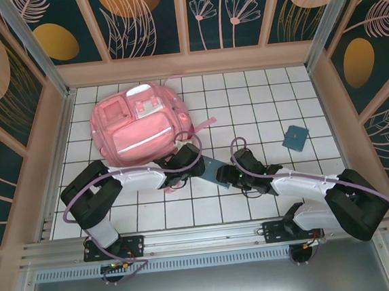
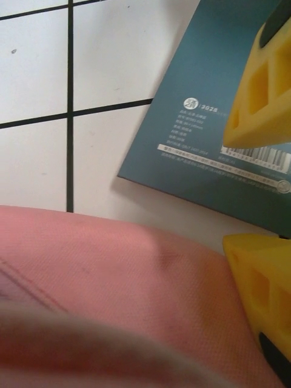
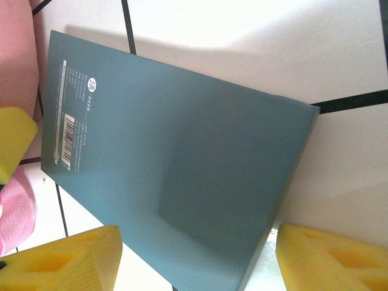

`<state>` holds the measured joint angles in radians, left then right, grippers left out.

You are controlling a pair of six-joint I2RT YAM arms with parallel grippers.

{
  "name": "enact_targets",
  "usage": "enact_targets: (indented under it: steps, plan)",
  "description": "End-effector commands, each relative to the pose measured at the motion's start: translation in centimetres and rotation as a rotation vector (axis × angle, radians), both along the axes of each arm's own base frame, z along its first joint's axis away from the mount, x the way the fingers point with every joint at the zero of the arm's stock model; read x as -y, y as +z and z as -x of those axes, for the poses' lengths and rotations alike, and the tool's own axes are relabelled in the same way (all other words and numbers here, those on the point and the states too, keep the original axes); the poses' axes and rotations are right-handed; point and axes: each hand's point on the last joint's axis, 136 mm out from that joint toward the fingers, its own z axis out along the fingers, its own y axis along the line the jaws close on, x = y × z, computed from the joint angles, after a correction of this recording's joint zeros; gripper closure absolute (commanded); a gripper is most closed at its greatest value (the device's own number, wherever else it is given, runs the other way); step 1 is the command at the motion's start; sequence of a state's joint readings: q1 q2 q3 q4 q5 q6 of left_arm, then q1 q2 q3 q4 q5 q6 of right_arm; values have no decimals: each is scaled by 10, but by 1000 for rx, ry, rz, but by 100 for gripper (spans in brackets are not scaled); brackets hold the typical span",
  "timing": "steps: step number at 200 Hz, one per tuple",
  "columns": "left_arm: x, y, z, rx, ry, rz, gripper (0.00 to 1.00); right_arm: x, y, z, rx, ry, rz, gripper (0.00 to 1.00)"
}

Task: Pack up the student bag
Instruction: Pick up the book from the center of the table.

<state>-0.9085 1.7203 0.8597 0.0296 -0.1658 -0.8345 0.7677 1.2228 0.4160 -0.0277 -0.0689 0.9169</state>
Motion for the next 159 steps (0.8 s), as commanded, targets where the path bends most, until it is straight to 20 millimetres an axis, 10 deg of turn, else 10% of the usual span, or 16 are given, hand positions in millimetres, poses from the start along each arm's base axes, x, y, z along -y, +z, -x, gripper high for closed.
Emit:
enact_targets:
  steps: [1, 65, 159]
  plan:
    - [-16, -21, -4, -22, 7, -110, 57, 0, 0, -1, 18, -10, -7, 31]
    - [3, -38, 21, -136, -60, 24, 62, -14, 2, 0, 22, 13, -92, 31]
    - [17, -32, 34, -184, -95, 144, 63, -13, 100, -8, 305, 46, -523, 33]
